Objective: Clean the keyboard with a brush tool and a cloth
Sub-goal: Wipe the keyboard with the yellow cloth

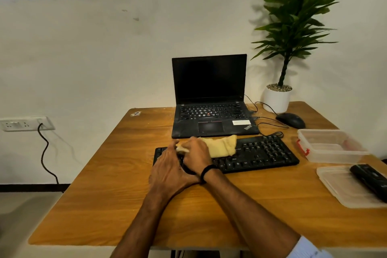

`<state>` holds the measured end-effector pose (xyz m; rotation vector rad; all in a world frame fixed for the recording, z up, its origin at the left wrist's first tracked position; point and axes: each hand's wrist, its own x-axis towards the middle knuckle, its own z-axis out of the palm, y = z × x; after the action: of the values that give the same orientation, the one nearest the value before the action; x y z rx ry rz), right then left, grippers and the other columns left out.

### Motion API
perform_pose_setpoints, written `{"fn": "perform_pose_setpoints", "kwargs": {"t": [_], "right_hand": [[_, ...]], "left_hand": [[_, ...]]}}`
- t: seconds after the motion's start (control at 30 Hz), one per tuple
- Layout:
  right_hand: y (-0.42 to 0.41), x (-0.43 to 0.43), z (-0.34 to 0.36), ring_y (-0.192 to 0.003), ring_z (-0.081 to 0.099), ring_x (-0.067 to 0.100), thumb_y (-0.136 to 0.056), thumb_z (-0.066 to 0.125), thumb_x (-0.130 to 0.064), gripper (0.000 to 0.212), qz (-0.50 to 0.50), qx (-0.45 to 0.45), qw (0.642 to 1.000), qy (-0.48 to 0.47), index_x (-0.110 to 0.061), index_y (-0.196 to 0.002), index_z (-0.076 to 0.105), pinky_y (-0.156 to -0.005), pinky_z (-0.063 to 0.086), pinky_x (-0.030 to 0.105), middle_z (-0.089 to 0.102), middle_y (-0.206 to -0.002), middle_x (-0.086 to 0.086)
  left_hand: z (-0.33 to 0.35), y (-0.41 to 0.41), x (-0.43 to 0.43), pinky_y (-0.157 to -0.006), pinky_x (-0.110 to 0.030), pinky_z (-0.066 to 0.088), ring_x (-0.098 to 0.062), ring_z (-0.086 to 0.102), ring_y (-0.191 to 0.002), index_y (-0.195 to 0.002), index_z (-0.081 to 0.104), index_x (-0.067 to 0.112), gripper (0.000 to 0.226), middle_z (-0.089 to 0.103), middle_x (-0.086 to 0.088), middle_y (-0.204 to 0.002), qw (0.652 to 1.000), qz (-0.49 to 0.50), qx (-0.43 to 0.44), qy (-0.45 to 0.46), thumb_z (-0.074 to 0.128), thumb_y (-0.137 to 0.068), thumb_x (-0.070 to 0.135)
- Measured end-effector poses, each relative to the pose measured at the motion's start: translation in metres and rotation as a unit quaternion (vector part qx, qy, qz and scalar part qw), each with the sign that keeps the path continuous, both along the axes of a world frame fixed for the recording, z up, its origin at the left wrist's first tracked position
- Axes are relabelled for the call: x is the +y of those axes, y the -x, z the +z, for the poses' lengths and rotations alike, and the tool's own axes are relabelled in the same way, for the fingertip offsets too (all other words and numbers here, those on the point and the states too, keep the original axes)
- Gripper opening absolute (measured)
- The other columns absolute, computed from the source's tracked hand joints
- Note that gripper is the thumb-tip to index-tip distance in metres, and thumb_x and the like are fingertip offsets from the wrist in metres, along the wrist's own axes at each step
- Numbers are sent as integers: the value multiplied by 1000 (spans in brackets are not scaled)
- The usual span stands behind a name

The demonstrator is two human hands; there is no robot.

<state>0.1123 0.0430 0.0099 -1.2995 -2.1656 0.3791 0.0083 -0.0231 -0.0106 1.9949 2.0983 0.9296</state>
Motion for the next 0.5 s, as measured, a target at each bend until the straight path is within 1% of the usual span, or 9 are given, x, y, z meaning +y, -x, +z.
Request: {"fn": "perform_pose_setpoints", "kwargs": {"t": [0.07, 0.13, 0.17, 0.23, 0.3, 0.33, 0.4, 0.47, 0.5], "right_hand": [[2, -13, -6, -101, 58, 28, -85, 65, -8, 19, 59, -13, 998, 15, -9, -101, 76, -79, 46, 29, 65, -104, 11], [-13, -17, -9, -102, 59, 24, -86, 66, -10, 21, 89, -23, 995, 30, -12, -104, 76, -81, 47, 26, 66, -106, 9], [-22, -12, -8, -102, 59, 23, -87, 67, -9, 23, 81, -23, 996, 37, -14, -107, 76, -84, 50, 27, 67, -106, 7], [-35, 6, -3, -102, 61, 24, -87, 65, -6, 25, 7, -17, 999, 33, -16, -108, 76, -87, 52, 30, 69, -106, 8], [-35, 17, 1, -103, 61, 26, -87, 65, -7, 24, -66, 2, 998, 8, -15, -107, 76, -87, 50, 30, 67, -107, 10], [-30, 15, 2, -104, 60, 26, -87, 65, -7, 24, -68, 14, 998, -1, -15, -107, 76, -87, 49, 31, 66, -107, 10], [-21, 1, -3, -104, 58, 25, -87, 67, -8, 25, -2, -3, 1000, 12, -16, -108, 76, -87, 49, 32, 65, -106, 10], [-31, -12, -8, -104, 57, 24, -88, 69, -11, 27, 73, -25, 997, 29, -16, -114, 74, -89, 50, 32, 64, -106, 8], [-40, -11, -6, -106, 57, 23, -88, 69, -12, 29, 78, -30, 996, 36, -15, -117, 72, -91, 49, 30, 64, -109, 7]], "left_hand": [[-2, 2, 1, -109, -36, 45, -18, 53, -130, -158, 17, 19, 127, 53, -4, -144, 1000, -10, 3, -10, 64, -61, 86], [-2, 3, 1, -108, -35, 45, -18, 52, -129, -158, 16, 21, 125, 53, -5, -144, 1000, -14, 6, -9, 63, -61, 86], [-1, 2, 1, -107, -35, 46, -18, 53, -129, -158, 15, 22, 131, 53, -4, -143, 1000, -12, 2, -4, 65, -56, 89], [1, -1, 2, -108, -36, 46, -20, 52, -131, -158, 14, 22, 144, 51, -3, -146, 1000, 0, 2, 3, 69, -47, 97], [1, -2, 1, -110, -37, 44, -21, 50, -135, -158, 13, 22, 148, 49, -4, -150, 1000, 8, 10, 5, 68, -45, 99], [1, -2, 0, -110, -37, 44, -21, 50, -135, -158, 13, 22, 148, 48, -5, -150, 1000, 8, 5, 5, 68, -45, 98], [1, 0, 0, -107, -36, 46, -20, 52, -132, -158, 14, 21, 147, 51, -3, -148, 1000, 0, -10, 2, 71, -45, 96], [1, 1, 1, -104, -35, 48, -19, 55, -128, -157, 15, 22, 145, 54, -1, -143, 1000, -12, -10, -3, 69, -44, 96], [1, 1, 2, -103, -35, 49, -19, 55, -127, -157, 15, 23, 146, 55, -1, -142, 1000, -13, -8, -4, 67, -43, 98]]}}
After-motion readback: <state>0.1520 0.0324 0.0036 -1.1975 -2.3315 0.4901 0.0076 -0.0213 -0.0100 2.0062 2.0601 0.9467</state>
